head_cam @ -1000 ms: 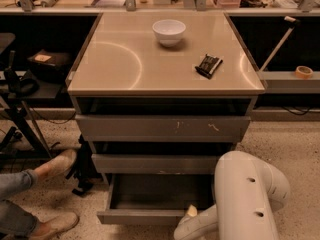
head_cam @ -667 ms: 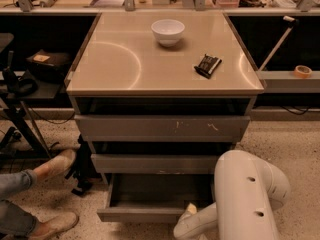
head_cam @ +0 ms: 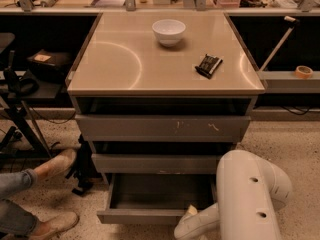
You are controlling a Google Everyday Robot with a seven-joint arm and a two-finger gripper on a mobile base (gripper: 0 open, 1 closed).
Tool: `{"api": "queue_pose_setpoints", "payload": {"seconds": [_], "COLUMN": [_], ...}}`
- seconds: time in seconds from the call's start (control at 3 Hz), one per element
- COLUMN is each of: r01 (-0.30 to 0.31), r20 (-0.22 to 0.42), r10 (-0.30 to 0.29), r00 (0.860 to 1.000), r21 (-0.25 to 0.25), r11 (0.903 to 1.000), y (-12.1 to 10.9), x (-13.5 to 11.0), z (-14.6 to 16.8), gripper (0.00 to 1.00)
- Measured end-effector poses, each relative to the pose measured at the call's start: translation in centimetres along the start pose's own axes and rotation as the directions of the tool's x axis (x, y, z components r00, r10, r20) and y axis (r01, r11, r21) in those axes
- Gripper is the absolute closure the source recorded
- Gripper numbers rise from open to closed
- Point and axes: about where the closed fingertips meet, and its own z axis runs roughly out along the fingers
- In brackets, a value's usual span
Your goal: Open bottom drawer
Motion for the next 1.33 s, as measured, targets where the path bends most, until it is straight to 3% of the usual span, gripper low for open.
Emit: {"api": "queue_pose_setpoints", "payload": {"seconds": [1.33], "r01": [-0.042], "r20": [-0.007], "r10": [0.042], "r00": [0.999], "r21": [-0.023], "r11": [0.9988], "y": [1.7], "x": [0.7], "z": [-1.5], "gripper": [1.00]}}
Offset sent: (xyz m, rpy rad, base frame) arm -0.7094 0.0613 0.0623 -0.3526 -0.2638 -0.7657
